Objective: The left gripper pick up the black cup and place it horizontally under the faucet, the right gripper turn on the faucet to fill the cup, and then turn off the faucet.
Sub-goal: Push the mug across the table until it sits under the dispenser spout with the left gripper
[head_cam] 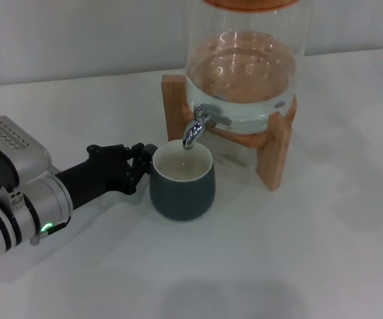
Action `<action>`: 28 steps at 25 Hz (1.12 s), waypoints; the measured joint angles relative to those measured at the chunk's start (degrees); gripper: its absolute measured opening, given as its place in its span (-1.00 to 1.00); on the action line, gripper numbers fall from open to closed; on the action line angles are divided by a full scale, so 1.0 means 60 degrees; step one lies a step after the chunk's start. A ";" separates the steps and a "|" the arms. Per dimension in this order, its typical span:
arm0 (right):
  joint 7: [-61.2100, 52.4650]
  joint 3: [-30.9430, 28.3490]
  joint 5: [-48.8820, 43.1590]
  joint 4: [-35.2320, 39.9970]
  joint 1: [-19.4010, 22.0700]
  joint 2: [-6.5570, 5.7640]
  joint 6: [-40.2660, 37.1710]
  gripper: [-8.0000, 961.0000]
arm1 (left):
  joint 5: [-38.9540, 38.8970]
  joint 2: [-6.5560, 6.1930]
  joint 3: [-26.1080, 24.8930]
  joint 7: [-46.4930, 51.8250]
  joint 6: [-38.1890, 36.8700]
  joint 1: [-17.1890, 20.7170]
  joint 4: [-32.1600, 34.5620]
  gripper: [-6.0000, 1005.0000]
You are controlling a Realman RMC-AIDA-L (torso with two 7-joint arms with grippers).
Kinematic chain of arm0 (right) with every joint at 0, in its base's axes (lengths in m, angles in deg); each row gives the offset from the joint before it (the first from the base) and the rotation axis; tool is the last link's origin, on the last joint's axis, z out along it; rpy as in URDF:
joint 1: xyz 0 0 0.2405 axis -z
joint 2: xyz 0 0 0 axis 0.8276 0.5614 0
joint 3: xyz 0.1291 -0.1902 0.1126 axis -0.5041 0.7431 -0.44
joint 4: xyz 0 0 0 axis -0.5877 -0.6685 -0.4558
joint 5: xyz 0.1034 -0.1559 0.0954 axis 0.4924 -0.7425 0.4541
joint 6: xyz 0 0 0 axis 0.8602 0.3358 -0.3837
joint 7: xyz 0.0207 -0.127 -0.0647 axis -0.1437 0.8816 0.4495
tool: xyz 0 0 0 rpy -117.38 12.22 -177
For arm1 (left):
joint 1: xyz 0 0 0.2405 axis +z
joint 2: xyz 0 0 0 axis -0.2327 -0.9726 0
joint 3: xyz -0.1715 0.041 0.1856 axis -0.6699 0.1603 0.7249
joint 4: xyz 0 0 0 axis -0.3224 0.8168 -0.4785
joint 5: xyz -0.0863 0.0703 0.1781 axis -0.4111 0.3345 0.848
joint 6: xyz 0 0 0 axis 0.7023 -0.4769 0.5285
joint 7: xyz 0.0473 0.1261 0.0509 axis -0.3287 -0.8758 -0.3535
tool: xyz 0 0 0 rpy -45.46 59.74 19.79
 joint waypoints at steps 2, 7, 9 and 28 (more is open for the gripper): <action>0.0000 0.0000 0.0000 0.0000 0.0000 0.0000 0.0000 0.68 | -0.0007 0.0000 -0.0004 0.0001 0.0007 -0.0009 0.0003 -0.70; 0.0016 0.0000 0.0042 -0.0001 0.0000 0.0000 -0.0003 0.68 | -0.0031 0.0000 -0.0010 0.0001 0.0052 -0.0012 0.0012 -0.52; 0.0053 0.0000 0.0056 -0.0006 0.0000 0.0000 -0.0009 0.68 | -0.0042 0.0000 -0.0015 0.0001 0.0064 -0.0011 0.0019 -0.51; 0.0103 -0.0114 0.0103 -0.0031 0.0028 -0.0001 0.0000 0.68 | 0.0104 -0.0003 0.0016 -0.0048 0.0200 0.0357 0.0026 -0.45</action>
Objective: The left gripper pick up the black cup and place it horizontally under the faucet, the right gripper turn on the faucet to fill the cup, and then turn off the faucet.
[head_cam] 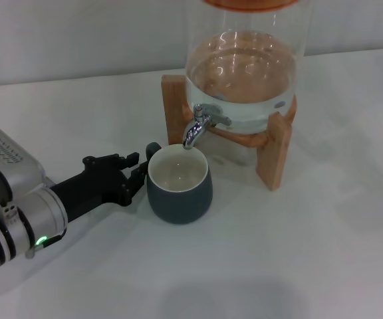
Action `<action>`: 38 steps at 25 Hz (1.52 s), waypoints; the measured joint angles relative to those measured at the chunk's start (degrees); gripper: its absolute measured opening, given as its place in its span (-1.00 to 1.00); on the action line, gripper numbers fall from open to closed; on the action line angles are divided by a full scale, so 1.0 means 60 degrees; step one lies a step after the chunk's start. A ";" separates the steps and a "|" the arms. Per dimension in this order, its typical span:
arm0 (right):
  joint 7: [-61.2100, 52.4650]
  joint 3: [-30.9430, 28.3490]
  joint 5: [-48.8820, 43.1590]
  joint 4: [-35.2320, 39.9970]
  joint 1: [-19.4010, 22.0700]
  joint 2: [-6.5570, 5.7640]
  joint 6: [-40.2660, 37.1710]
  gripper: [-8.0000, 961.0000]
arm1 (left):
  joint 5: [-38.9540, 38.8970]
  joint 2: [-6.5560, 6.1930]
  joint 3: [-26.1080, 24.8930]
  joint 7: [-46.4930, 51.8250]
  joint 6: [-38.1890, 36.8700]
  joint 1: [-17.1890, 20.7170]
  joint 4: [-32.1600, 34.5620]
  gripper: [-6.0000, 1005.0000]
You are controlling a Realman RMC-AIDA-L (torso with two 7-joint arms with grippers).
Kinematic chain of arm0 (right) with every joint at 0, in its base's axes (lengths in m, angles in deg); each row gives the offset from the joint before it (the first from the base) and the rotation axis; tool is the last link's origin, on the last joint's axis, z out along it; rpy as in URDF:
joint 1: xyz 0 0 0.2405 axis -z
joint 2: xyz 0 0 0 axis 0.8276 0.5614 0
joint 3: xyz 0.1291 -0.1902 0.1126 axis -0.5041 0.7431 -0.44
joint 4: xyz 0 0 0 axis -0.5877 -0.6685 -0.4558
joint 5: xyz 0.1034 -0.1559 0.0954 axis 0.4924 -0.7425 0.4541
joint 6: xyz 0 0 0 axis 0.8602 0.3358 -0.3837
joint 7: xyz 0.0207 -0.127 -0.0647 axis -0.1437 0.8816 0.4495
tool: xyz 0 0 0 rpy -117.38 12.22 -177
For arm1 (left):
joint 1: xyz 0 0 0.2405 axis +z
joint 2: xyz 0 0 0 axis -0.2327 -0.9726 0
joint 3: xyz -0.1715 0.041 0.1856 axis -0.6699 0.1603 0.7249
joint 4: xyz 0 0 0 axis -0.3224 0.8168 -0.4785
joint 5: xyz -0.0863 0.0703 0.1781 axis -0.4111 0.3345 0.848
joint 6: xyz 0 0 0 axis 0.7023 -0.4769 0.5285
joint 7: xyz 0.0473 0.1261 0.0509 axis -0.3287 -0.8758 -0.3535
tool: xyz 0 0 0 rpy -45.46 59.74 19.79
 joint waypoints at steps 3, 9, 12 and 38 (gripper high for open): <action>-0.0005 -0.0007 0.0000 0.0000 0.0002 0.0000 0.0004 0.68 | 0.0004 -0.0023 -0.0001 0.0012 0.0146 0.0152 0.0069 -0.45; -0.0009 -0.0019 0.0001 0.0000 0.0000 0.0000 -0.0014 0.68 | -0.0033 -0.0038 -0.0010 0.0082 0.0846 0.0775 0.0660 -0.44; -0.0009 -0.0018 0.0001 0.0000 -0.0017 -0.0004 -0.0033 0.68 | -0.0112 -0.0039 -0.0054 0.0338 0.1575 0.1268 0.1257 -0.44; -0.0943 0.0888 -0.0240 0.0526 0.0940 -0.0046 0.2354 0.68 | -0.3848 -0.0114 -0.0088 0.1578 0.5180 0.3398 0.3306 -0.36</action>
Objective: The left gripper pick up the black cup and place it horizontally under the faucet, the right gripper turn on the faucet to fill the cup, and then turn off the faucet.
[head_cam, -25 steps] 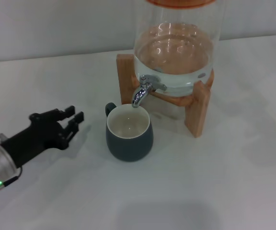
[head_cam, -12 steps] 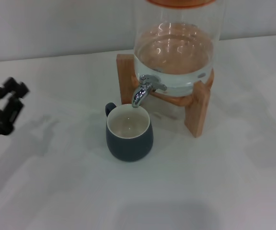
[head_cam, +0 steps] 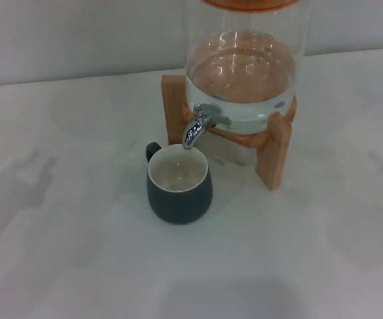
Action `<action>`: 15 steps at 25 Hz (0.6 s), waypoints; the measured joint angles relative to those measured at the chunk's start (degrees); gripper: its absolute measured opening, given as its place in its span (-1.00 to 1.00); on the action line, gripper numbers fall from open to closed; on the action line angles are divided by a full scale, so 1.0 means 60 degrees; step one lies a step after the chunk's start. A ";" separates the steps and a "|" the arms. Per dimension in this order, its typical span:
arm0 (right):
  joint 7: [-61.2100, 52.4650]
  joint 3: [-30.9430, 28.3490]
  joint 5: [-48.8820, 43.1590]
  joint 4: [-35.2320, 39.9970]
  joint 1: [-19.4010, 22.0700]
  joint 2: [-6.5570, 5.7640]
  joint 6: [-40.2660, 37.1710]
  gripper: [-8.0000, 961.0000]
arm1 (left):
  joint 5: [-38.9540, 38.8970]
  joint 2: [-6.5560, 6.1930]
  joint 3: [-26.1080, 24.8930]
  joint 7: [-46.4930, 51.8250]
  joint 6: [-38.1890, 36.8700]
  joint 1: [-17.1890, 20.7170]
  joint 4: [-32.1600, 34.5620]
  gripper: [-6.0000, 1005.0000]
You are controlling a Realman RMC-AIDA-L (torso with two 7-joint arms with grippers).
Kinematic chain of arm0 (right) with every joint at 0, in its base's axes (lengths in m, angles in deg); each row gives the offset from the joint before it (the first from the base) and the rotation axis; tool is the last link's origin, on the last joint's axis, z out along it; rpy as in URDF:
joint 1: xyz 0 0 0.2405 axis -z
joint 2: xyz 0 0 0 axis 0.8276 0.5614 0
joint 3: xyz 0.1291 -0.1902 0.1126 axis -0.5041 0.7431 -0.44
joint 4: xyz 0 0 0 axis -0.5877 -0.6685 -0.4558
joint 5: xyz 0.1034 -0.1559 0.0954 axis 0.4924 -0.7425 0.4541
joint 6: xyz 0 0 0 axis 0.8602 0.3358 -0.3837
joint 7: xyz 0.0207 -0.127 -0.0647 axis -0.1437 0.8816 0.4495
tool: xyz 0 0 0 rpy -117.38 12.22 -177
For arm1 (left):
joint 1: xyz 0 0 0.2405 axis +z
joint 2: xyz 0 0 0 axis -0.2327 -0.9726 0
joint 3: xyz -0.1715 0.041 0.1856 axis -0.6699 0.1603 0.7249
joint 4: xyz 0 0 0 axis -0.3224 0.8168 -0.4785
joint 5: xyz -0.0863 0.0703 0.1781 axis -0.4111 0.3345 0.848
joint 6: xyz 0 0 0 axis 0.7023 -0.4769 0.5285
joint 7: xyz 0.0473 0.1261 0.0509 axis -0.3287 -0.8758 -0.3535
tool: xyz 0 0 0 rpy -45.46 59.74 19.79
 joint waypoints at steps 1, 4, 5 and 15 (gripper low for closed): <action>-0.0051 0.0336 -0.0001 0.0098 0.0057 0.0022 0.0029 0.68 | -0.0007 0.0000 0.0000 0.0014 -0.0026 -0.0011 0.0026 -0.35; -0.0149 0.1610 0.0047 0.0273 0.0093 0.0056 0.0026 0.68 | -0.0017 -0.0001 0.0000 0.0042 -0.0055 -0.0037 0.0057 -0.31; -0.0175 0.2135 0.0049 0.0300 0.0034 0.0057 -0.0016 0.67 | -0.0056 -0.0002 -0.0001 0.0087 -0.0119 -0.0053 0.0063 -0.29; -0.1383 0.6409 -0.0437 0.3131 0.0204 0.0100 -0.2654 0.64 | -0.0233 0.0013 0.0000 0.0579 -0.0945 0.0093 0.0068 -0.09</action>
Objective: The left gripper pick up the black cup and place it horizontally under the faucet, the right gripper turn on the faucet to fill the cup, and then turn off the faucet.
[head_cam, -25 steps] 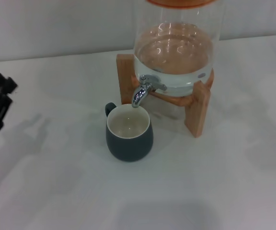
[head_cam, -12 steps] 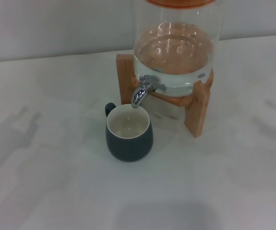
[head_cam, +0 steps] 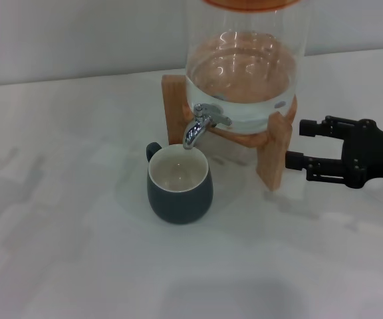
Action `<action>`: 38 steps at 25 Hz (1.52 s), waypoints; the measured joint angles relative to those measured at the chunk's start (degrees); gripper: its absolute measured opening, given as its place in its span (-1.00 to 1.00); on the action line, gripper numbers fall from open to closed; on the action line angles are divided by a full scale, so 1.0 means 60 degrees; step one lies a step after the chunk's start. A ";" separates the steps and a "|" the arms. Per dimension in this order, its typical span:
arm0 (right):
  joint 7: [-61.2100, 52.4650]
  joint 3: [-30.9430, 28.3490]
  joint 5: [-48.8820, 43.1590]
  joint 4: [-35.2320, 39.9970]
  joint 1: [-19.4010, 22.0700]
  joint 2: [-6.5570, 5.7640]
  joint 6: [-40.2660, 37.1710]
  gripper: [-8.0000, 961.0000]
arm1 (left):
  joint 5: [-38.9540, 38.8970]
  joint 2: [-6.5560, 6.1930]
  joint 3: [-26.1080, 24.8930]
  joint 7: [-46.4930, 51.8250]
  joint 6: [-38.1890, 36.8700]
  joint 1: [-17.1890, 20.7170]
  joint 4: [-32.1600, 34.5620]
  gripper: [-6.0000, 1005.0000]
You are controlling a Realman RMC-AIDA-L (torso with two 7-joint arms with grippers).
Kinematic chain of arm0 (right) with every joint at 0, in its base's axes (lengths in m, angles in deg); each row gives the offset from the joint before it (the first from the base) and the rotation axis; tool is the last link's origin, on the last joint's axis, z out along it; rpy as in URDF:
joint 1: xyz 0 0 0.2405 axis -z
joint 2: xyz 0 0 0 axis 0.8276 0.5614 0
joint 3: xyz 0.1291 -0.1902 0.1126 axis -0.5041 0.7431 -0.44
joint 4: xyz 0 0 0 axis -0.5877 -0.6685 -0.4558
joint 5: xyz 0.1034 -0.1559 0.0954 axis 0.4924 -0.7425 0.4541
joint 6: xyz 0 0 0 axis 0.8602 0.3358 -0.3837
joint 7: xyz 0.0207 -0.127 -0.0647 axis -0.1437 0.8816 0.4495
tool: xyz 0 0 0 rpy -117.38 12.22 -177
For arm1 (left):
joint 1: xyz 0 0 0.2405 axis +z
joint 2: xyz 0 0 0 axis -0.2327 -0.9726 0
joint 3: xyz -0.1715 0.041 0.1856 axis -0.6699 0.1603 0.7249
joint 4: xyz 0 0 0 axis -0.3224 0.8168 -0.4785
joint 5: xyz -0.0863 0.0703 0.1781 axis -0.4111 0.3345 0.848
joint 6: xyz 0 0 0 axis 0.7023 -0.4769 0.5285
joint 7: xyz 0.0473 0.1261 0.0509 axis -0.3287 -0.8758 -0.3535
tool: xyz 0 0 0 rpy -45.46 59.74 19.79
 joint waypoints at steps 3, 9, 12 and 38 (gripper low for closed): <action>-0.0271 0.0810 0.0372 0.1019 0.0498 0.0001 -0.0708 0.63 | -0.0181 0.0000 -0.0001 0.0000 -0.0001 0.0078 0.0000 0.09; -0.0847 0.2499 0.0499 0.2723 0.1079 0.0016 -0.2248 0.63 | -0.0269 -0.0008 -0.0001 -0.0021 -0.0011 0.0083 0.0000 0.21; -0.1001 0.2958 0.0509 0.3045 0.1096 0.0018 -0.2659 0.63 | -0.0324 -0.0015 -0.0001 -0.0052 -0.0022 0.0080 0.0001 0.21; -0.1346 0.3889 0.0545 0.2650 0.0804 0.0004 -0.4202 0.63 | -0.0650 0.0002 -0.0001 -0.0007 0.1609 0.0449 0.0735 0.46</action>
